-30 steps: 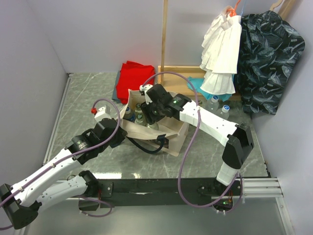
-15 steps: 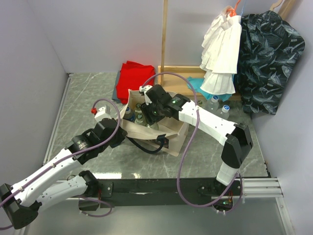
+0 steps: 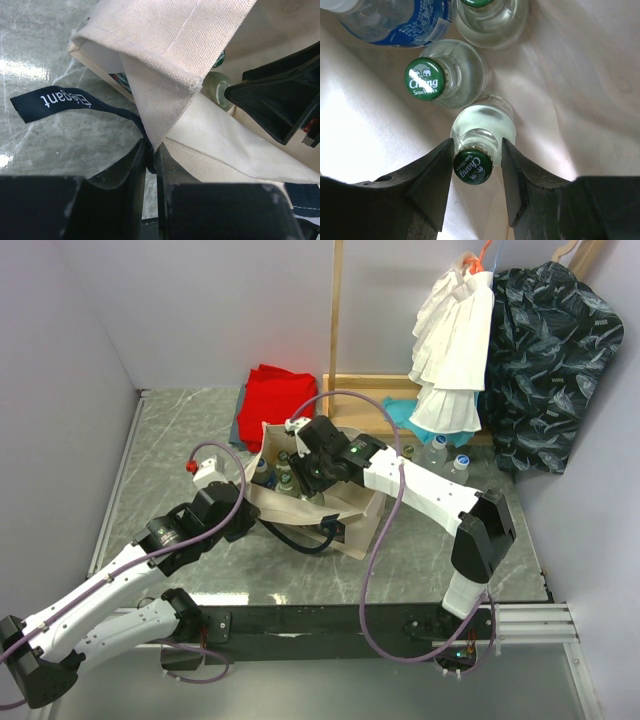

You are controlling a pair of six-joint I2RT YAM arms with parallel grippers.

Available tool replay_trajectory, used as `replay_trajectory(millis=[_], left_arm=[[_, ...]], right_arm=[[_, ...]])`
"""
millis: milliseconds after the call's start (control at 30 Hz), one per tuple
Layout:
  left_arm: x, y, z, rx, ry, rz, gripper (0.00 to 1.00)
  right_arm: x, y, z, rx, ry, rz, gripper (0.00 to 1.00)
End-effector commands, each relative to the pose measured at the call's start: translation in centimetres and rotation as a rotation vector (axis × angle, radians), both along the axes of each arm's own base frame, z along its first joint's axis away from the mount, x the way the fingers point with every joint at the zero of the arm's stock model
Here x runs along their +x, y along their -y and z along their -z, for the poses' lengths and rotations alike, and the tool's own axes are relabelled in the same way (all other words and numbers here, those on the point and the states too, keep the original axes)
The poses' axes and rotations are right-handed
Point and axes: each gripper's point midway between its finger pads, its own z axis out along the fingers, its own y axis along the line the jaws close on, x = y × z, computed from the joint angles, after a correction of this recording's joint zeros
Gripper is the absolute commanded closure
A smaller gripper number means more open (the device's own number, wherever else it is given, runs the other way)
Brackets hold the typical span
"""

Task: Take the beverage out of the canvas bag
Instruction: Take out the drink from the canvas bag.

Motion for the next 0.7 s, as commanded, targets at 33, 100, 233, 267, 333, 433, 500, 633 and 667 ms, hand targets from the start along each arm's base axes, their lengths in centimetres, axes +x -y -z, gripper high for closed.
replay_trajectory(millis=[33,100,233,267,333,433,500,633,667], left_arm=[[-0.77,-0.18,1.22,0.041,-0.036,0.026,0.84],[-0.78,-0.33,1.16,0.041,-0.036,0.019,0.84],[-0.85,-0.33,0.99,0.031,-0.029,0.021,0.83],[-0.83,-0.3,1.0,0.031,-0.029,0.021,0.83],[-0.85,-0.4,1.07,0.037,-0.032,0.019,0.83],[-0.79,-0.38,1.15,0.041,-0.034,0.017,0.83],[-0.76,-0.31,1.14,0.039,-0.034,0.019,0.83],[-0.8,-0.27,1.15,0.033,-0.032,0.02,0.83],[-0.78,-0.32,1.2,0.035,-0.032,0.018,0.83]], right_arm=[[0.38,0.08,-0.11,0.006,0.015,0.014,0.51],[0.42,0.06,-0.09,0.009,0.013,0.018,0.51],[0.35,-0.03,-0.11,0.019,0.011,0.012,0.59],[0.3,-0.04,-0.07,0.014,0.013,0.011,0.59],[0.3,0.0,0.07,0.012,0.012,0.012,0.62],[0.21,-0.07,0.04,0.016,0.01,0.008,0.69],[0.28,-0.07,-0.11,0.021,0.016,0.011,0.8],[0.39,0.1,-0.49,0.021,0.029,0.016,1.0],[0.38,0.1,-0.55,0.023,0.03,0.016,1.0]])
